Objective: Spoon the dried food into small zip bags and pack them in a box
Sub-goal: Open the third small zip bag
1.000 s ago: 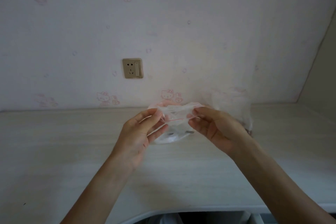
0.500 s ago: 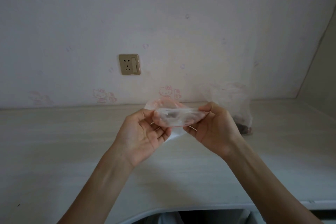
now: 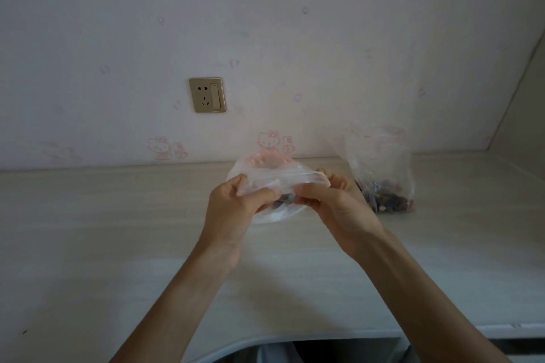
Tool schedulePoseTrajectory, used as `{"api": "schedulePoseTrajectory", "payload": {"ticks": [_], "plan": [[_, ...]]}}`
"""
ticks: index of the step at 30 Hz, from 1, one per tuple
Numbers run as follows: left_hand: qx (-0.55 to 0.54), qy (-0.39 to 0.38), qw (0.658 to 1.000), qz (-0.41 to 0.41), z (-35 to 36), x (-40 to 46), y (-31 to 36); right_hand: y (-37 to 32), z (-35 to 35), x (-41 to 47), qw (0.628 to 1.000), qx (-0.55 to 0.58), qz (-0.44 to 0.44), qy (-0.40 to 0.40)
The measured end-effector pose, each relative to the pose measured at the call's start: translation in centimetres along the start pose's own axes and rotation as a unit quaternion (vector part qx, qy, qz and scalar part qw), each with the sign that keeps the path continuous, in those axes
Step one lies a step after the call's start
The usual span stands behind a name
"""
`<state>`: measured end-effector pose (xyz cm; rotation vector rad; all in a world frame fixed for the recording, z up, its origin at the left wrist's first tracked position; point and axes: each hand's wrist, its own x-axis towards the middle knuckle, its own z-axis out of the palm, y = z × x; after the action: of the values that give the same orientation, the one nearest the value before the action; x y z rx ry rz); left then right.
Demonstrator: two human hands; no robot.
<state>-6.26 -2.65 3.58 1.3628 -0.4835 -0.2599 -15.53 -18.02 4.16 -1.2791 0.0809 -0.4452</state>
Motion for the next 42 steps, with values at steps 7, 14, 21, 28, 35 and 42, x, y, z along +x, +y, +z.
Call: {"api": "schedulePoseTrajectory", "payload": {"ticks": [7, 14, 21, 28, 35, 42], "plan": [[0.11, 0.119, 0.982, 0.092, 0.8, -0.2, -1.2, 1.2, 1.1, 0.7, 0.984, 0.021, 0.035, 0.171], [0.158, 0.186, 0.954, 0.175, 0.3, 0.0, -2.0, 1.6, 1.2, 1.1, 0.969, -0.067, -0.034, 0.237], [0.227, 0.161, 0.94, 0.198, -1.2, -0.2, -2.6, 2.2, 0.1, 0.7, 0.965, -0.066, -0.007, 0.253], [0.037, 0.105, 0.992, 0.065, -1.3, -0.3, -2.2, 2.0, -0.2, 0.3, 0.972, -0.027, 0.04, 0.231], [-0.261, -0.018, 0.948, -0.181, -2.1, 0.2, -1.0, 2.6, -0.4, -0.1, 0.979, -0.007, 0.032, 0.202], [-0.359, -0.045, 0.907, -0.217, -1.5, 0.2, -1.7, 1.7, -0.6, 0.3, 0.962, 0.252, 0.087, 0.051]]}}
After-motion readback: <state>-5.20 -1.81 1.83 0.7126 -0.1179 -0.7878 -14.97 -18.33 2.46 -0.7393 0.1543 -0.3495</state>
